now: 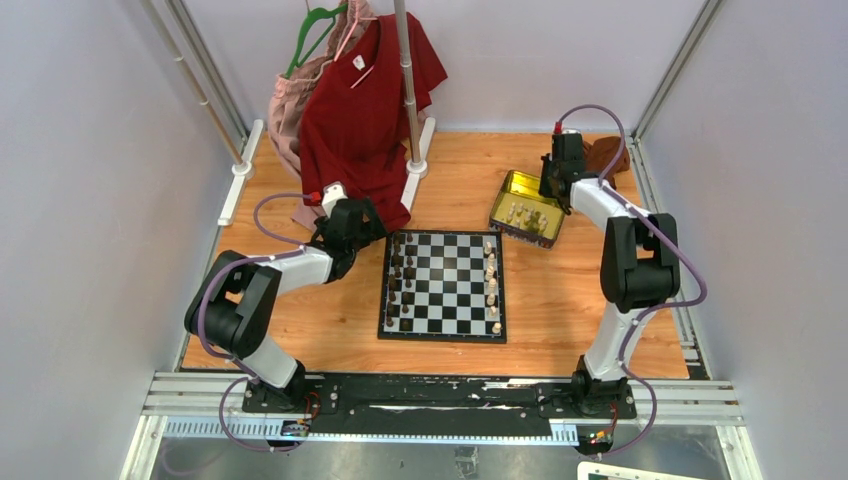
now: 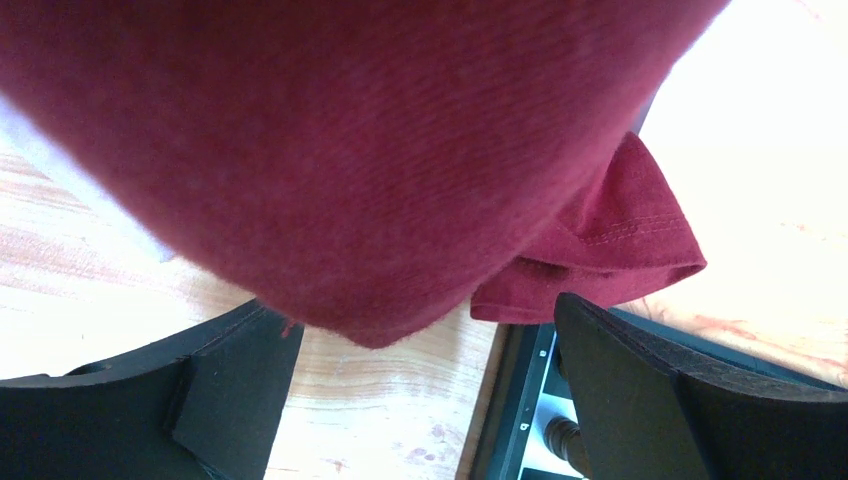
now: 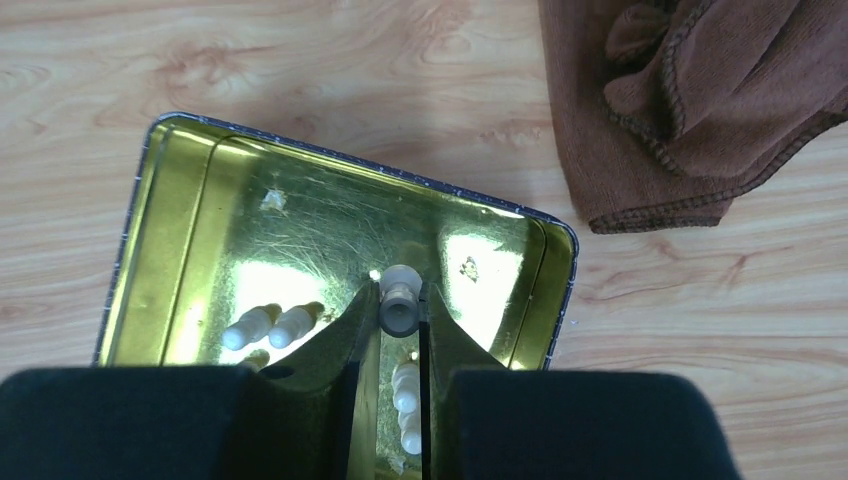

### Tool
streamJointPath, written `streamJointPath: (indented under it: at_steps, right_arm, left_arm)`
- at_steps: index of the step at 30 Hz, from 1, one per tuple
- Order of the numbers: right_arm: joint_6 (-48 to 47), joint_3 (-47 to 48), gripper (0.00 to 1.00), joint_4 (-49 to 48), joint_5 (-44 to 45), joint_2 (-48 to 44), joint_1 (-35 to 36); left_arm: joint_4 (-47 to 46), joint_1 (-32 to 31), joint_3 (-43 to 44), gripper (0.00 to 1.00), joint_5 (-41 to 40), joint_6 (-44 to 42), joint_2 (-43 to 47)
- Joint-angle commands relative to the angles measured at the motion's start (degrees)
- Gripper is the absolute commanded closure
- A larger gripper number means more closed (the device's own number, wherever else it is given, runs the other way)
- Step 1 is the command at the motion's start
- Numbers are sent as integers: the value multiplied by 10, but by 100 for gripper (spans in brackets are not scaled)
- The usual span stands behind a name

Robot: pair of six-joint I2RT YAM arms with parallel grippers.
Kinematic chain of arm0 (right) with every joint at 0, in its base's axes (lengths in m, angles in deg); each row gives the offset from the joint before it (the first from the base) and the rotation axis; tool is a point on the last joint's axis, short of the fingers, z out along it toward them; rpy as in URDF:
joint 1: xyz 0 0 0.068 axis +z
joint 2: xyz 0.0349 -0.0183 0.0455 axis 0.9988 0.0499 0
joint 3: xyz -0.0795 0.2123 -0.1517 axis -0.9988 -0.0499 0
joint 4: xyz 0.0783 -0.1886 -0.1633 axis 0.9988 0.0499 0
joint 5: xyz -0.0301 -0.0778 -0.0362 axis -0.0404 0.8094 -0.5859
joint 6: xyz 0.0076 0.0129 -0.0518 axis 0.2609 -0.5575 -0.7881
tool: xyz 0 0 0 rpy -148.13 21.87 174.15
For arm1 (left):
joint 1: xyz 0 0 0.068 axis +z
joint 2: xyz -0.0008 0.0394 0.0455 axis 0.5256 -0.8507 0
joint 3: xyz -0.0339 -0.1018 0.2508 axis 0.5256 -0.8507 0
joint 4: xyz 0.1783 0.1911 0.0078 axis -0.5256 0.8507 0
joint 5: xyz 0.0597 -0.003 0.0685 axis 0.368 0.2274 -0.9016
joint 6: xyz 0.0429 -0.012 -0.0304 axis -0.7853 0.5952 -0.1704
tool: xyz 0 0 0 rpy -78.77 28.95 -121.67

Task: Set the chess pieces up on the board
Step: Place the chess piece on the chessboard.

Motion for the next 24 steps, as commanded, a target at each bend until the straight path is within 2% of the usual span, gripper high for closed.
streamJointPath:
  at_steps: [1, 9, 24]
  right_arm:
    - [10, -13, 100, -12, -25, -27, -8]
    - [-24, -4, 100, 28, -96, -58, 22]
    - [-49, -44, 100, 101, -31, -135, 172]
  left_arm:
    - [-12, 5, -11, 0, -5, 3, 15]
    - [-12, 4, -13, 0, -4, 5, 23]
    - [-12, 4, -31, 0, -2, 6, 45]
